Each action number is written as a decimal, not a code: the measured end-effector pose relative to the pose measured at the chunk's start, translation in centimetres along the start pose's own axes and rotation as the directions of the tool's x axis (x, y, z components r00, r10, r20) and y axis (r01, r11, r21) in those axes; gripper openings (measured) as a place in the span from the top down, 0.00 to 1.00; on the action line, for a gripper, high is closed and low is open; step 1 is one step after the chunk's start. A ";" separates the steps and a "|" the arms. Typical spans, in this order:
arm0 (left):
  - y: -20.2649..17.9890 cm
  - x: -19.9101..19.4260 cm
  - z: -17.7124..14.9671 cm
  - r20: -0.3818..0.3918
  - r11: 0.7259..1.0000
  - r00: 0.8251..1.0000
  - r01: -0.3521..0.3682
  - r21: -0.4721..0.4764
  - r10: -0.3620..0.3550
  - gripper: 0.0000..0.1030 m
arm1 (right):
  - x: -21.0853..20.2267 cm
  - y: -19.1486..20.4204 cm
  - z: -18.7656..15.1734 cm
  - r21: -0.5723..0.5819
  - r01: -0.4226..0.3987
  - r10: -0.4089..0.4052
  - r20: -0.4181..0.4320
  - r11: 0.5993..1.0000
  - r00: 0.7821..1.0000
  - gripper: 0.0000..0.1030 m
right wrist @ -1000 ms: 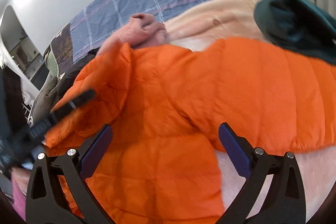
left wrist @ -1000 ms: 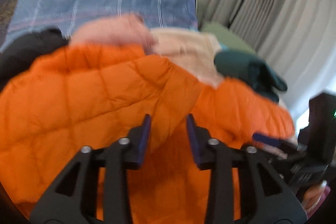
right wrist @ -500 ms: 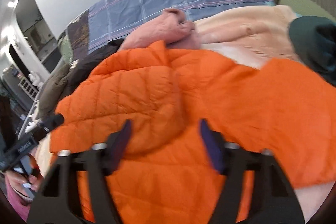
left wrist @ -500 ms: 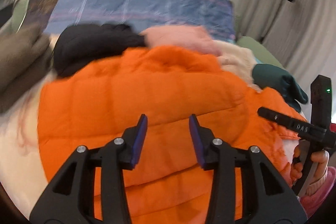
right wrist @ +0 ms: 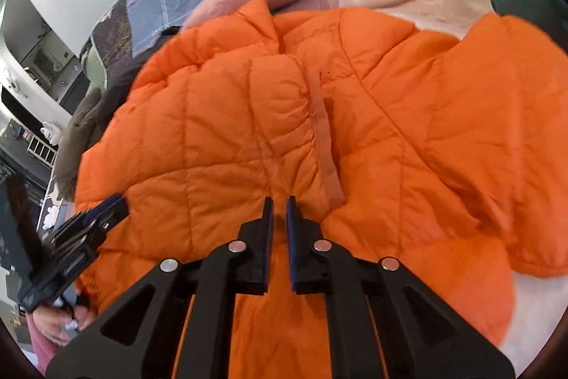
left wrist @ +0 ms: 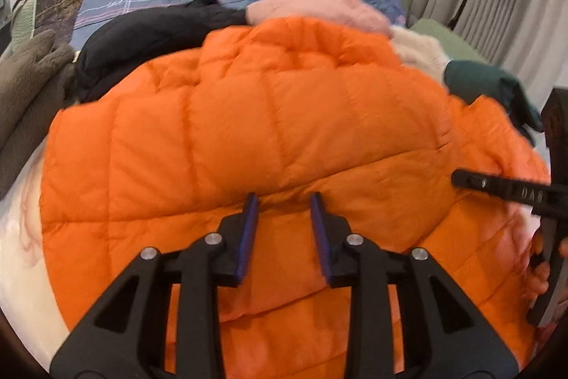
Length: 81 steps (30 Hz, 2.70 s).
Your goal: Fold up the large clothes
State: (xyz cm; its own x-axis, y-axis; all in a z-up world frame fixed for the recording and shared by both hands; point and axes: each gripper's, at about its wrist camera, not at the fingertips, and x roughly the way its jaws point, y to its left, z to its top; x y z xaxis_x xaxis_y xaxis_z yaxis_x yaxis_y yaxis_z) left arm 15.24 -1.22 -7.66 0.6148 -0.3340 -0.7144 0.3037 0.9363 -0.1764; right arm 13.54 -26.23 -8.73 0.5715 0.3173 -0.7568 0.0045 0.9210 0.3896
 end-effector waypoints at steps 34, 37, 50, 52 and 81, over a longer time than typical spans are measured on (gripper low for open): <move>-9.6 5.5 -1.5 -0.054 0.958 0.991 0.134 0.253 -0.124 0.21 | -21.5 -35.6 -11.0 0.765 -0.333 -0.274 0.542 0.551 0.794 0.87; -9.5 5.5 -1.5 -0.054 0.958 0.989 0.145 0.246 -0.136 0.20 | -21.8 -31.6 -8.0 0.664 -0.399 -0.177 0.626 0.633 0.760 0.90; -3.2 -0.5 -0.9 0.039 0.952 0.952 0.305 -0.014 -0.304 0.14 | -11.0 -2.5 0.4 0.059 -0.495 0.449 0.340 0.867 0.826 0.89; -1.3 -2.2 -0.9 0.079 0.936 0.937 0.346 -0.065 -0.341 0.12 | -7.8 0.2 -0.4 0.035 -0.486 0.465 0.238 0.873 0.853 0.89; 0.7 -5.3 2.5 0.145 0.952 0.946 0.300 -0.063 -0.289 0.86 | -4.6 5.8 -5.4 -0.239 -0.251 0.271 0.054 0.938 0.961 0.57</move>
State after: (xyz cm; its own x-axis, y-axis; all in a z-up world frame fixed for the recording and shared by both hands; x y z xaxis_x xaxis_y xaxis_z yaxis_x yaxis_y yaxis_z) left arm 14.02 0.95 -2.37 0.6001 -0.6020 -0.5267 0.4276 0.7979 -0.4248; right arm 6.49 -21.08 -5.82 0.5950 0.5425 -0.5930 -0.3353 0.8381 0.4304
